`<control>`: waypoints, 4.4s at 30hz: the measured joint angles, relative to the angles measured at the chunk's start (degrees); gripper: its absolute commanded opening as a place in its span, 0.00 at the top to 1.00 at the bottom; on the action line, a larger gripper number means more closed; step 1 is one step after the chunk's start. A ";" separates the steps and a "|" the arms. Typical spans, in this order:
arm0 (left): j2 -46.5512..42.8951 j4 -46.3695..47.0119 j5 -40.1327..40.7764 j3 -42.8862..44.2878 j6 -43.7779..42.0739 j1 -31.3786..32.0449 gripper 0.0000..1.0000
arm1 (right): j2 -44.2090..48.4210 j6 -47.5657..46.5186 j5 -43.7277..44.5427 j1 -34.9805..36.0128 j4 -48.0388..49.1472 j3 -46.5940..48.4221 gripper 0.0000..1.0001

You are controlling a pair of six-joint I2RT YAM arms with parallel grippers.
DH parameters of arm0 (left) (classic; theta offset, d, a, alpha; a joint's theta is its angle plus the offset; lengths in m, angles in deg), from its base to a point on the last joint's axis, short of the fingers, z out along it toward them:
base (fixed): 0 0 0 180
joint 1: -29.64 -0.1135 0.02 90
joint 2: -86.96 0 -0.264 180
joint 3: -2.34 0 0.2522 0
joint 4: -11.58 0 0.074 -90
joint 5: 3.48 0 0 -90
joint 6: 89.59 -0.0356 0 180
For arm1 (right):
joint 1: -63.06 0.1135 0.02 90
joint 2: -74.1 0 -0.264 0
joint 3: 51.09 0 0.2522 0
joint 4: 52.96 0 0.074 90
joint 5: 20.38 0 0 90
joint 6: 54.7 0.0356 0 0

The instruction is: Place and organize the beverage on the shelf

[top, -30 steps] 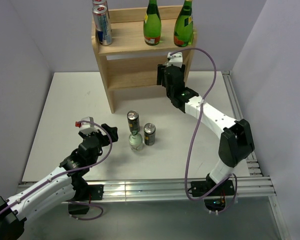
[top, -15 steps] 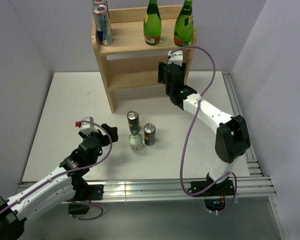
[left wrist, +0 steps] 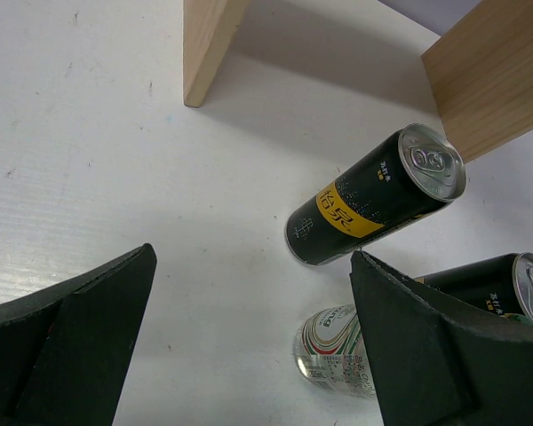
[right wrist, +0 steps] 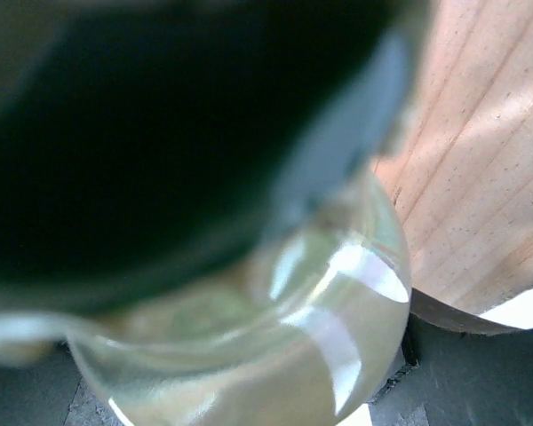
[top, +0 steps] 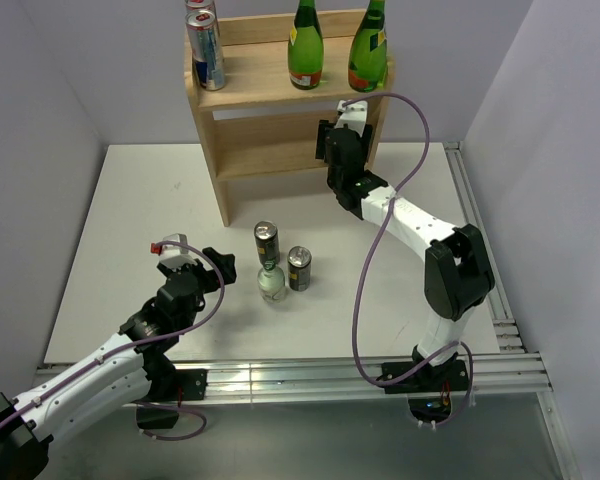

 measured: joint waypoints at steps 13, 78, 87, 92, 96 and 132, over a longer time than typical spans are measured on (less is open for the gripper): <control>0.00 0.02 -0.04 0.00 0.00 0.00 0.03 | -0.37 1.22 1.64 -0.11 3.48 0.07 0.04; 0.24 0.22 -0.04 0.00 -0.17 0.00 0.04 | 51.49 18.03 -15.56 25.57 9.25 -66.73 0.00; 0.50 0.22 -0.02 0.00 -0.22 0.00 0.04 | 43.01 19.61 -15.76 25.90 17.92 -66.88 0.00; 0.50 0.22 -0.02 0.00 -0.52 0.00 0.04 | 35.17 19.61 -15.96 26.01 22.05 -65.96 0.00; 0.50 0.22 -0.04 0.00 -0.92 0.00 0.04 | 30.71 19.56 -16.31 26.05 24.26 -64.06 0.00; 0.55 0.24 -0.07 0.00 -0.98 0.02 0.05 | 20.83 13.35 -5.40 26.43 22.97 -54.12 1.00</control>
